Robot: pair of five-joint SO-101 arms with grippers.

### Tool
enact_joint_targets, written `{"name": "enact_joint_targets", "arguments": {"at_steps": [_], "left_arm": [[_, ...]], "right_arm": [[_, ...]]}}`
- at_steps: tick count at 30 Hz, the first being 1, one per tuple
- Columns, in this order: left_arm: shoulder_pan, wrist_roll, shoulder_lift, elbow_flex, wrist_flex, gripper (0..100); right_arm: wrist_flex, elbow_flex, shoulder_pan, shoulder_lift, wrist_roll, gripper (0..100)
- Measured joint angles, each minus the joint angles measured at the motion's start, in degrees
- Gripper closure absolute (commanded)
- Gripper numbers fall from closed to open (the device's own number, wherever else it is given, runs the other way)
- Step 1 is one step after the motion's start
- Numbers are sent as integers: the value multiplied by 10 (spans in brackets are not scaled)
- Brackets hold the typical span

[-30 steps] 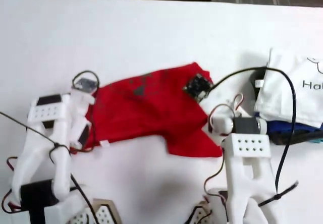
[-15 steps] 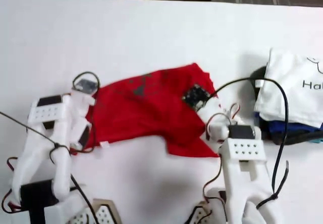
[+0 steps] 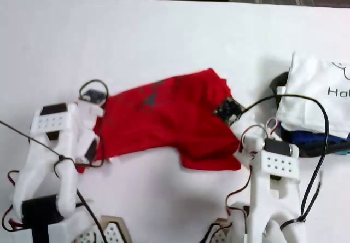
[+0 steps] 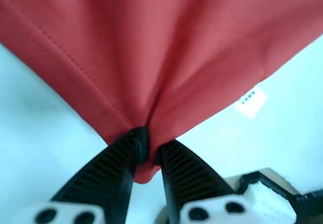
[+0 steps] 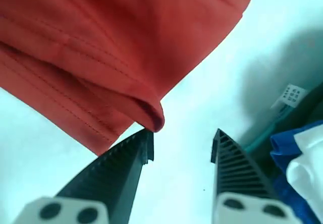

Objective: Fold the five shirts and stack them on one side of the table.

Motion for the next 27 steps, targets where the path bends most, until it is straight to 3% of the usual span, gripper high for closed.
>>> {"name": "enact_joint_targets", "arguments": {"at_steps": [7, 14, 16, 19, 27], "left_arm": [[0, 0, 0, -95, 82, 972], [0, 0, 0, -239, 208, 971], [0, -9, 0, -251, 216, 931], [0, -20, 0, -251, 219, 786], [0, -21, 0, -215, 171, 810]], "right_arm": [[-4, -35, 0, 0, -2, 800], [-4, -121, 0, 0, -62, 800], [-4, -143, -7, 1, -75, 800], [-4, -156, -33, 1, -93, 800], [-4, -156, -94, 1, -121, 800]]}}
